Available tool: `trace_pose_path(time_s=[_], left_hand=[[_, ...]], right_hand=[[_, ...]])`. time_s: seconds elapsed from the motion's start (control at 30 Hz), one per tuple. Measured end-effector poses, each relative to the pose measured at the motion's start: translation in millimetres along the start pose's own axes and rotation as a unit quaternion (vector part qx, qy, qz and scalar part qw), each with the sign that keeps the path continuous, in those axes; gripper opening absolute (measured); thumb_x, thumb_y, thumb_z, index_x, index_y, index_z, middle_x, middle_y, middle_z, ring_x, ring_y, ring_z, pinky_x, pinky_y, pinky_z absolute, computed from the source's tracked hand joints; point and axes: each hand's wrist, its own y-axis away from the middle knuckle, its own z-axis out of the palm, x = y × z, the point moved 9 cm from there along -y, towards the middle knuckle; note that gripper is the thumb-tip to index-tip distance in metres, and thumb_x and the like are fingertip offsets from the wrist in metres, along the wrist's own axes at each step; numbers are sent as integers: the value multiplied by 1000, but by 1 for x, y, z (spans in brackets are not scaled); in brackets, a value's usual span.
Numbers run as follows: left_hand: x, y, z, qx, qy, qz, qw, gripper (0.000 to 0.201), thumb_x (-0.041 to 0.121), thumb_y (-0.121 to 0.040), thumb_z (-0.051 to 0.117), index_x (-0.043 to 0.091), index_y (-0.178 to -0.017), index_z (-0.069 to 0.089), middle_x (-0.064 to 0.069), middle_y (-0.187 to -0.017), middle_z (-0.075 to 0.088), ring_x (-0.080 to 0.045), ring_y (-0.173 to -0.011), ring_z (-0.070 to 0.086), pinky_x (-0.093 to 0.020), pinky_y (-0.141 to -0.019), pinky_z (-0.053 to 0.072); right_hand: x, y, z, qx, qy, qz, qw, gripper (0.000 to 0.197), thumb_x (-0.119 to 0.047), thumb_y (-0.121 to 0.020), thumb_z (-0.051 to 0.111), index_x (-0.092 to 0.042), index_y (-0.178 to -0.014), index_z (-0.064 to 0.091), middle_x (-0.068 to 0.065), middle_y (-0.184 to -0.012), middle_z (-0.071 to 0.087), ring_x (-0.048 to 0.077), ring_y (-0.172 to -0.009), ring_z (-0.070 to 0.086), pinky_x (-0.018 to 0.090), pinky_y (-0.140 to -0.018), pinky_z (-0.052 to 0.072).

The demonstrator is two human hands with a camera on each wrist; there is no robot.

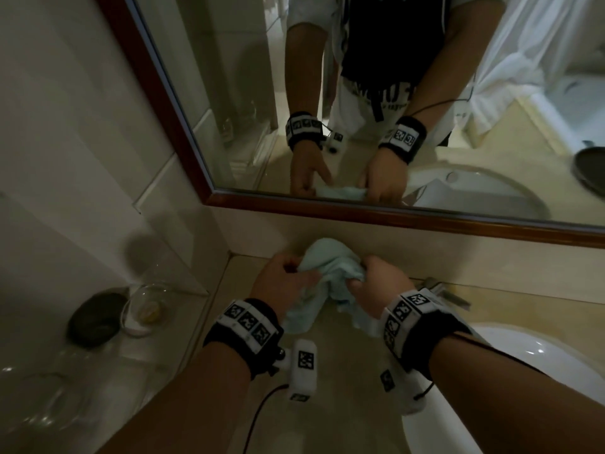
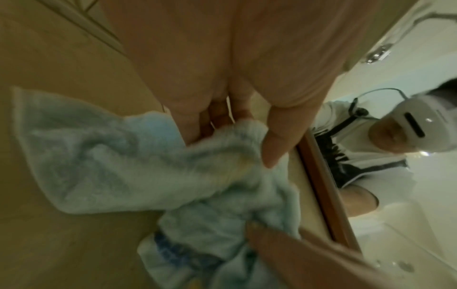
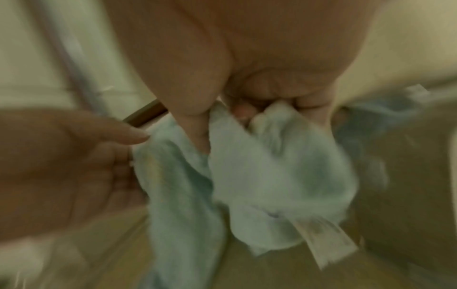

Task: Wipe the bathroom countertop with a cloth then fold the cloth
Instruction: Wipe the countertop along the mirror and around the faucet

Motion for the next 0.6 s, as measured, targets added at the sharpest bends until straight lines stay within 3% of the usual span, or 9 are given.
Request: trace_pose_path(time_s=[0.07, 0.13, 0.27, 0.33, 0.4, 0.43, 0.47, 0.53, 0.6], left_hand=[[-4, -3, 5, -15, 35, -24, 999, 56, 58, -61, 84, 16, -94, 67, -14, -97, 74, -34, -95, 71, -51, -88, 58], [-10, -7, 11, -44, 17, -40, 998, 64, 63, -65, 79, 7, -96, 72, -18, -100, 76, -37, -100, 70, -56, -91, 56], [-7, -8, 10, -47, -81, -46, 995, 31, 34, -96, 61, 13, -74, 64, -17, -86, 72, -30, -82, 67, -55, -88, 57], [-13, -10, 11, -41, -74, -89, 992, 26, 34, -95, 61, 10, -105, 62, -21, -101, 72, -29, -86, 67, -52, -85, 59], [-28, -9, 17, -55, -44, -169, 983, 70, 42, -91, 64, 20, -150, 32, -23, -113, 70, -34, -95, 70, -48, -89, 58], [-33, -4, 25, -76, -32, -201, 976, 77, 43, -92, 64, 20, -154, 24, -24, -111, 70, -36, -95, 71, -49, -90, 58], [-38, 1, 33, -100, -26, -224, 969, 71, 44, -94, 62, 13, -150, 31, -24, -103, 72, -35, -90, 71, -50, -90, 58], [-47, 12, 46, -145, -26, -261, 954, 50, 44, -96, 60, 1, -121, 58, -19, -82, 73, -32, -75, 70, -51, -88, 59], [-52, 16, 55, -176, -46, -252, 950, 29, 37, -96, 64, 8, -103, 64, -14, -72, 71, -28, -66, 69, -46, -78, 61]], right_hand=[[5, -4, 6, -24, -9, 7, 1000, 26, -29, -91, 53, -14, -112, 58, 9, -105, 64, 27, -92, 61, 30, -72, 43], [7, -3, 21, -74, 32, -3, 997, 29, -28, -93, 53, -11, -114, 62, 10, -105, 65, 28, -96, 62, 30, -74, 44], [14, 1, 46, -149, 80, 11, 985, 27, -40, -94, 51, -17, -98, 64, 6, -94, 62, 26, -89, 62, 33, -75, 47], [21, -2, 45, -138, 44, 36, 989, 33, -50, -90, 51, -20, -78, 59, 2, -78, 58, 23, -73, 57, 30, -65, 44], [25, -5, 47, -143, -5, 65, 987, 45, -62, -85, 51, -19, -75, 63, 2, -72, 60, 20, -65, 57, 29, -59, 44], [24, -4, 49, -146, -45, 77, 985, 51, -67, -84, 49, -18, -81, 66, 4, -75, 64, 20, -65, 60, 30, -60, 49], [24, -4, 50, -146, -102, 93, 980, 56, -68, -85, 47, -16, -88, 67, 6, -79, 68, 22, -67, 64, 32, -63, 55], [25, -1, 55, -145, -233, 138, 952, 56, -59, -91, 48, -6, -101, 62, 15, -77, 69, 27, -60, 68, 40, -66, 62], [29, 3, 61, -154, -273, 161, 936, 42, -43, -94, 56, -2, -102, 54, 17, -71, 66, 26, -49, 64, 39, -58, 61]])
